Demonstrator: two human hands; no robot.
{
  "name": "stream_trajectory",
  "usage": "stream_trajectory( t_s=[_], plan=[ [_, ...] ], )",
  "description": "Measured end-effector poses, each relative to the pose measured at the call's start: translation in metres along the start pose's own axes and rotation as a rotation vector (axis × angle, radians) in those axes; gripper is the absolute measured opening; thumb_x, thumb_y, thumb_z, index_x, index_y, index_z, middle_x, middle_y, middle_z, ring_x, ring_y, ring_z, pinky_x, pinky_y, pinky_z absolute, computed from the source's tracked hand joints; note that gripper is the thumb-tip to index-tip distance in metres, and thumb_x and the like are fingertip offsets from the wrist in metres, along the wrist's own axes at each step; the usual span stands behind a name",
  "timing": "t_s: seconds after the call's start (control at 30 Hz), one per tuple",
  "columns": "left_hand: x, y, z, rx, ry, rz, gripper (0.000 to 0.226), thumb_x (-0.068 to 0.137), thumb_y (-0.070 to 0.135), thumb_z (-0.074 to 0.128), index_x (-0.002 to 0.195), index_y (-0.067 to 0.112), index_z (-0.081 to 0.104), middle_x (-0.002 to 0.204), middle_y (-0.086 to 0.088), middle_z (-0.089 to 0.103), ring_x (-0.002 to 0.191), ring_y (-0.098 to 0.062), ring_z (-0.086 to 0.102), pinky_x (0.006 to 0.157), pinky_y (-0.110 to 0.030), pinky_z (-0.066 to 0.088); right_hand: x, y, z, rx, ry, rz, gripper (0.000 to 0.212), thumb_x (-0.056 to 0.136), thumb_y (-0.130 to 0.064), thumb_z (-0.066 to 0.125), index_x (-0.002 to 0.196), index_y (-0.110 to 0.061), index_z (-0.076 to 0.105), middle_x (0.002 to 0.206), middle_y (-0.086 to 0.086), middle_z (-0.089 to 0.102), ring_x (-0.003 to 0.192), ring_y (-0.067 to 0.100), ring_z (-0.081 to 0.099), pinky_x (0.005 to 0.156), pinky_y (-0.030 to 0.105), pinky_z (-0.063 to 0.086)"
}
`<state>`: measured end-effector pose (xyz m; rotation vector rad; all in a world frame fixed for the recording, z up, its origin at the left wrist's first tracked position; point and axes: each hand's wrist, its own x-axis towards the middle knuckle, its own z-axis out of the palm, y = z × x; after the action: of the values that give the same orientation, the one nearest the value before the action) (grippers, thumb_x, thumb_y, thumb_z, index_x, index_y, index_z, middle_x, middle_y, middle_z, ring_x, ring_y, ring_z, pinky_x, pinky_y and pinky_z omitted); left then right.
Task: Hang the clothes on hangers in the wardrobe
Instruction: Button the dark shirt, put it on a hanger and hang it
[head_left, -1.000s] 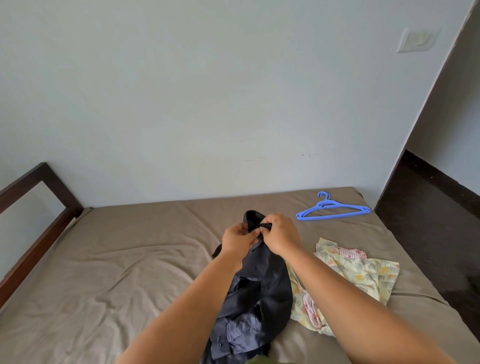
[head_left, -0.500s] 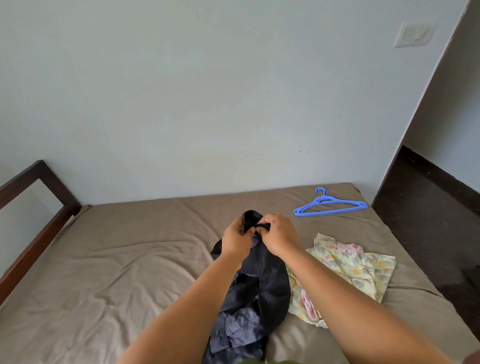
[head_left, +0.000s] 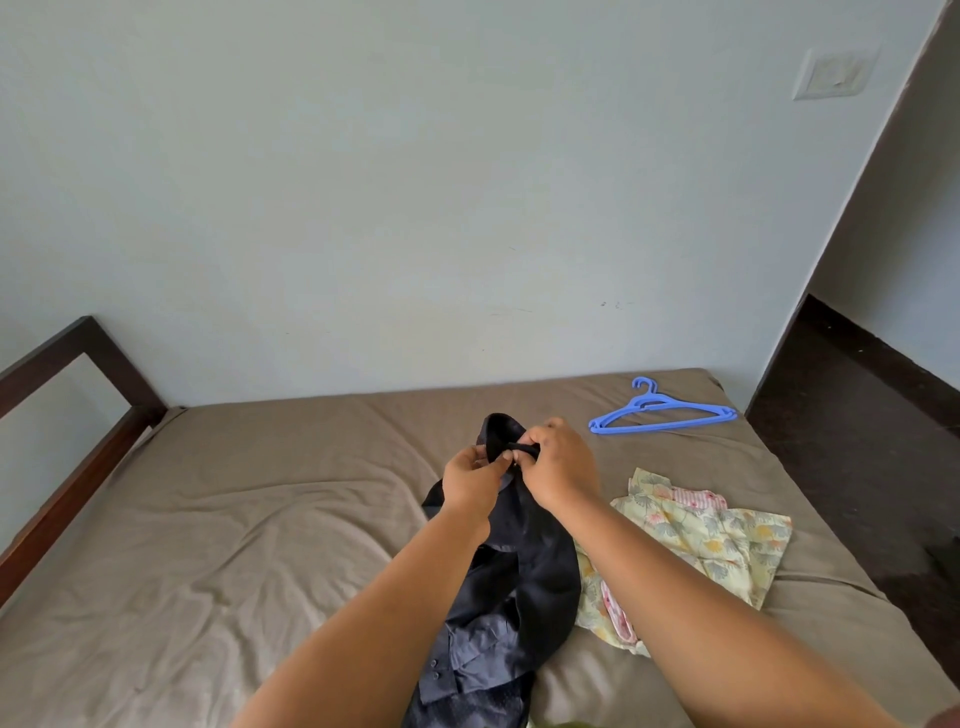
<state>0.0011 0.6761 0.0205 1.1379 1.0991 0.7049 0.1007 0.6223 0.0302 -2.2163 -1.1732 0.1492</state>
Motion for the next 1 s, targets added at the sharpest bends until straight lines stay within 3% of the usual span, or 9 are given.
stream_trajectory(
  t_s=[0.1,0.2,0.3,0.47,0.63,0.8,1.0],
  plan=[
    [0.000,-0.001,-0.002,0.234,0.042,0.166,0.006,0.093,0.014,0.064,0.088,0.015,0.060,0.075,-0.003,0.064,0.063,-0.010,0.058,0.049,-0.011,0.043,-0.001,0.001,-0.002,-0.041,0.005,-0.063,0.015,0.088,-0.031,0.067,0.097,-0.018,0.067,0.111,-0.004,0.048,0.102,0.016,0.047,0.080,0.032,0.049],
    [-0.001,-0.002,-0.002,0.370,0.050,0.266,0.002,0.094,0.015,0.061,0.095,0.015,0.060,0.085,-0.009,0.066,0.071,-0.016,0.058,0.058,-0.020,0.044,-0.001,-0.003,-0.003,0.022,-0.004,-0.066,0.013,0.088,-0.023,0.066,0.101,-0.021,0.067,0.111,-0.003,0.049,0.104,0.017,0.050,0.081,0.030,0.048],
    [-0.001,0.001,-0.003,0.429,0.058,0.305,0.007,0.093,0.017,0.062,0.098,0.013,0.061,0.083,-0.004,0.065,0.069,-0.014,0.057,0.058,-0.021,0.043,0.000,-0.005,-0.004,0.082,-0.042,-0.079,0.019,0.089,-0.014,0.063,0.105,-0.024,0.066,0.112,-0.002,0.053,0.101,0.017,0.056,0.082,0.025,0.046],
    [-0.001,0.002,-0.004,0.196,0.038,0.214,0.004,0.089,0.009,0.067,0.086,0.010,0.064,0.073,-0.007,0.066,0.065,-0.015,0.061,0.059,-0.021,0.052,0.003,-0.001,-0.004,0.061,-0.045,-0.111,0.017,0.089,-0.016,0.064,0.106,-0.020,0.068,0.108,-0.002,0.055,0.098,0.017,0.058,0.077,0.021,0.040],
    [-0.001,0.009,-0.003,0.053,0.020,0.098,0.011,0.092,0.007,0.063,0.081,0.008,0.066,0.059,-0.001,0.058,0.042,0.001,0.052,0.045,-0.010,0.043,0.005,0.000,-0.001,0.145,-0.056,-0.127,0.015,0.089,-0.027,0.067,0.096,-0.015,0.072,0.095,-0.006,0.053,0.088,0.013,0.056,0.075,0.020,0.040],
    [0.001,0.012,-0.005,-0.119,-0.023,-0.013,0.017,0.092,0.008,0.064,0.075,0.007,0.063,0.053,-0.001,0.059,0.041,-0.003,0.055,0.045,-0.013,0.045,0.014,-0.003,-0.006,0.178,-0.042,-0.094,0.012,0.085,-0.021,0.072,0.094,-0.013,0.074,0.098,0.001,0.065,0.091,0.015,0.060,0.075,0.016,0.037],
    [0.004,0.007,-0.007,-0.013,-0.011,0.037,0.006,0.092,0.010,0.065,0.086,0.008,0.063,0.048,0.009,0.058,0.041,0.000,0.052,0.048,-0.016,0.046,0.012,-0.008,-0.004,0.213,-0.065,-0.042,0.007,0.087,-0.015,0.069,0.093,-0.015,0.073,0.097,-0.002,0.065,0.089,0.011,0.058,0.077,0.018,0.041]
  ],
)
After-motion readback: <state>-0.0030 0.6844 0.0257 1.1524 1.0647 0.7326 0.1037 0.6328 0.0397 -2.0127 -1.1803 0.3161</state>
